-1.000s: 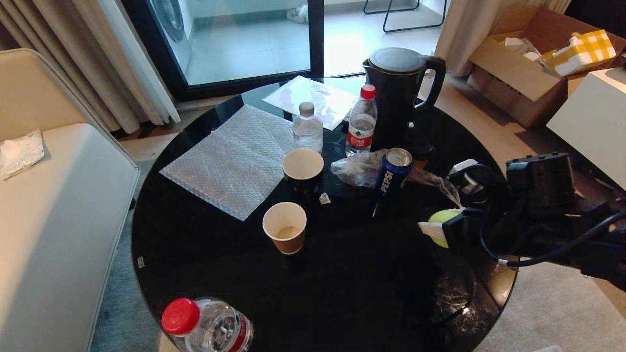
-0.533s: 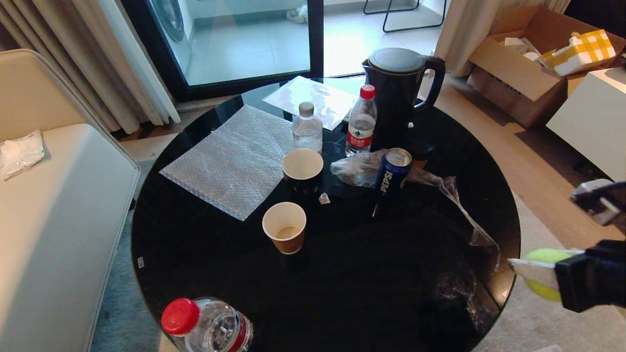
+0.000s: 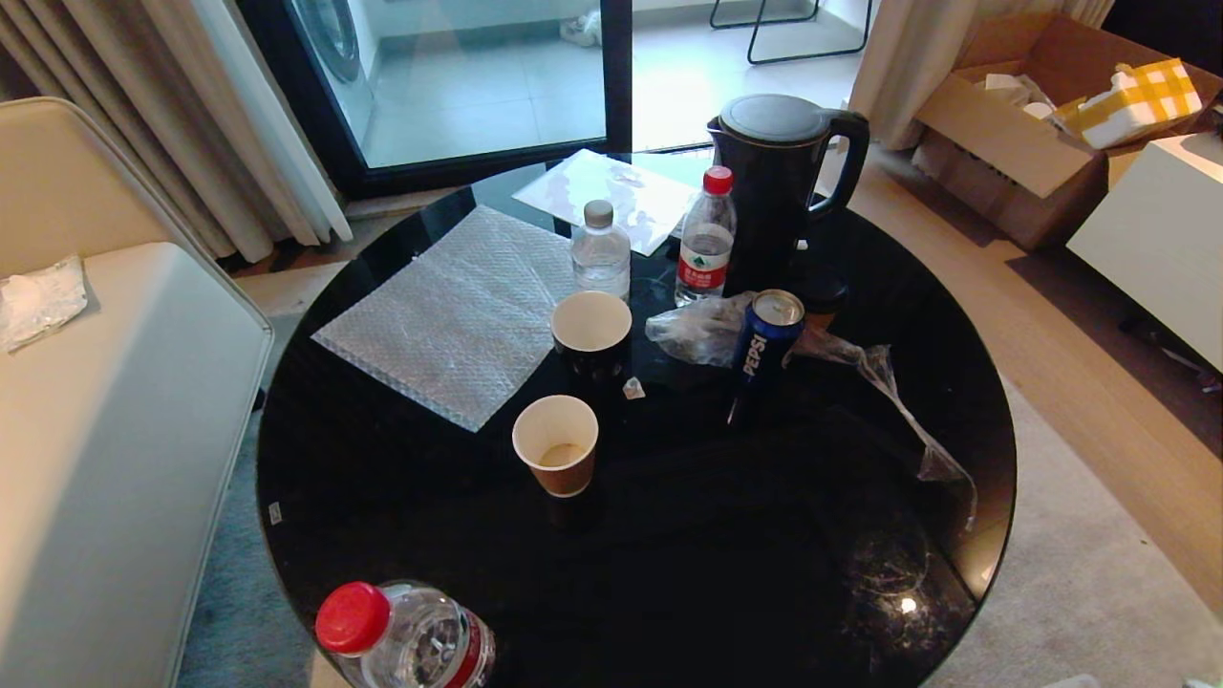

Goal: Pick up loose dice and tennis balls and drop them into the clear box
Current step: Put the ball in the box

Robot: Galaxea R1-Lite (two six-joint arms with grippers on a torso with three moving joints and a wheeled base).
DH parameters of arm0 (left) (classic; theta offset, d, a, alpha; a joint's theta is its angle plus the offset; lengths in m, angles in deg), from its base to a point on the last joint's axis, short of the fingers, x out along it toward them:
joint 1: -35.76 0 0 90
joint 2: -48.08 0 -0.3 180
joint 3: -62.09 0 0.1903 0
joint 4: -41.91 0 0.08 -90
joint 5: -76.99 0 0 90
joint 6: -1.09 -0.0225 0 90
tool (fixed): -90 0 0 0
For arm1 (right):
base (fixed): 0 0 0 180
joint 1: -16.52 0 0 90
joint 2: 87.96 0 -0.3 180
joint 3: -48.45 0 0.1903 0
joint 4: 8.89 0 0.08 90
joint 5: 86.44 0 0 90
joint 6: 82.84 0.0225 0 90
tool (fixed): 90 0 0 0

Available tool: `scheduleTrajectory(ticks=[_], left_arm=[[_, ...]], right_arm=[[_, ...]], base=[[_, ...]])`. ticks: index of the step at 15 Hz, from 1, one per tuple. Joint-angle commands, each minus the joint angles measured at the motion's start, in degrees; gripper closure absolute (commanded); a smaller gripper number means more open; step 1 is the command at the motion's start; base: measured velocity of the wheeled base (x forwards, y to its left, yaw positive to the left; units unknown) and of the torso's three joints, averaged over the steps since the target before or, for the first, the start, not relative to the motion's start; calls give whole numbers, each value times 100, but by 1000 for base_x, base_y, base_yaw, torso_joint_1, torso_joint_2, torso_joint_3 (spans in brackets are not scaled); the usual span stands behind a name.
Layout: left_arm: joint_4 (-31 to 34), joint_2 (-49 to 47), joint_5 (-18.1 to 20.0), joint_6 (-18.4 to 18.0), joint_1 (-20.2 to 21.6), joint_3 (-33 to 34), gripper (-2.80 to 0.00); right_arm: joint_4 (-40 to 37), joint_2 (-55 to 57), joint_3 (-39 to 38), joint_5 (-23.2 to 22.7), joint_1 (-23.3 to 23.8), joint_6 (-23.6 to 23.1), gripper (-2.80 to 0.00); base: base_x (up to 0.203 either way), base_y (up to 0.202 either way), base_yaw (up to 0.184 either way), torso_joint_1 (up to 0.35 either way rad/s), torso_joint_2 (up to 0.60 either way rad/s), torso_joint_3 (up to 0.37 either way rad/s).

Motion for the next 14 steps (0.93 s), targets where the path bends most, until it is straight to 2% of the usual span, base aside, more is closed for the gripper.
scheduleTrajectory(ticks=[1,3,5,8,10,12,14], left_arm=[[0,2,1,2,4,1,0],[0,1,-6,2,4,1,0],[0,0,1,2,4,1,0],[0,-4,1,2,4,1,0],[0,2,1,2,4,1,0],[0,0,-4,2,4,1,0],[0,-6,1,2,4,1,0]], right_arm=[[-492,-1246,-208,-6,97,0,0],[-697,-1696,-468,-7,99,5,0],[-585,-1762,-695,63,92,217,0],[-399,-1760,-846,-585,92,-39,0],[-457,-1755,-1001,-581,99,-186,0],[-385,-1760,-1024,-577,96,57,0],[-379,-1760,-1135,-603,98,-51,0]], base=[[0,0,0,0,0,0],[0,0,0,0,0,0],[0,0,0,0,0,0],[0,0,0,0,0,0],[0,0,0,0,0,0],[0,0,0,0,0,0],[0,0,0,0,0,0]])
